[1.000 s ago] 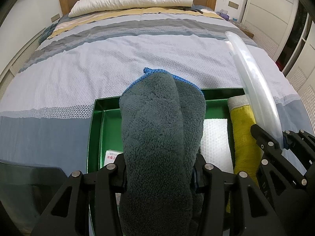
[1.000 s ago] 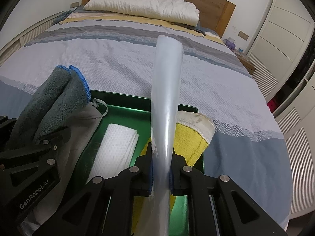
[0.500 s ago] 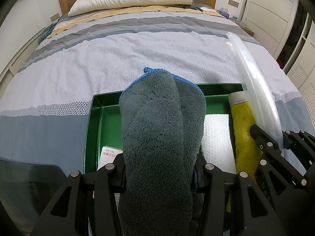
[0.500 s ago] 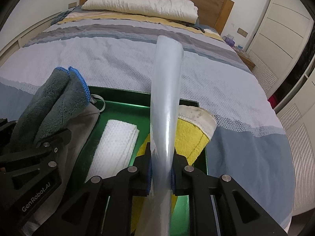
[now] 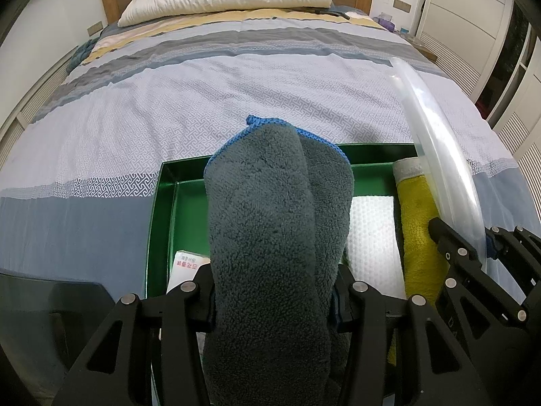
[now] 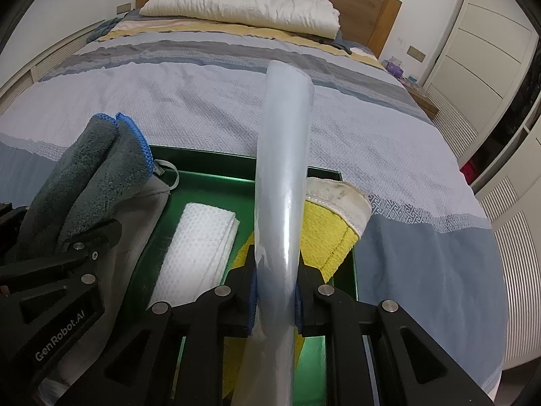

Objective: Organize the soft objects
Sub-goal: 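Lower the dark grey towel into the tray while the right gripper lowers the tube beside the yellow towel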

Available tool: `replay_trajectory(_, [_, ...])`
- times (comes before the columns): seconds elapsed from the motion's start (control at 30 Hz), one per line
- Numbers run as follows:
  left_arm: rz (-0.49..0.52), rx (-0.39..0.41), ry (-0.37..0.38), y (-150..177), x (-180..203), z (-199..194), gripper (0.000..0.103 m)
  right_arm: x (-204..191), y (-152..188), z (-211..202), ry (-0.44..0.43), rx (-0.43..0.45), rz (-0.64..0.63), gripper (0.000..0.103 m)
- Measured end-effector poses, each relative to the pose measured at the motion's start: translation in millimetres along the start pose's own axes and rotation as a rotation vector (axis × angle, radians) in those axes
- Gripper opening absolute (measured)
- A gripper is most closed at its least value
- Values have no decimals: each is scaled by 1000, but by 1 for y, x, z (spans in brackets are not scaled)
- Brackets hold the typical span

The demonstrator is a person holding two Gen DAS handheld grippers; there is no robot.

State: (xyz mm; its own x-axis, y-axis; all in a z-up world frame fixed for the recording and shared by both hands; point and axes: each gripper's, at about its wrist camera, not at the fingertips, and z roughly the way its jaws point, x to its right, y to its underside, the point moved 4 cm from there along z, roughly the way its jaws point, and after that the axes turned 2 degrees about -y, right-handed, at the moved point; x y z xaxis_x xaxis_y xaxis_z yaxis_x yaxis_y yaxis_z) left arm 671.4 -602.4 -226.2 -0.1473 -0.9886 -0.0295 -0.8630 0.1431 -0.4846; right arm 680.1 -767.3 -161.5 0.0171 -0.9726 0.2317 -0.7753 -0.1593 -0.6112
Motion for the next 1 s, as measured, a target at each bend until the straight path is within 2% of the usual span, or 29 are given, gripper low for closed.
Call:
replay_trajectory(0.57, [-3, 1, 0, 0, 0, 1, 42, 1, 2, 2, -5, 1, 3, 17])
replay_trajectory(1.0, [-5, -4, -3, 0, -1, 2, 43, -3, 3, 3, -11, 1, 4, 22])
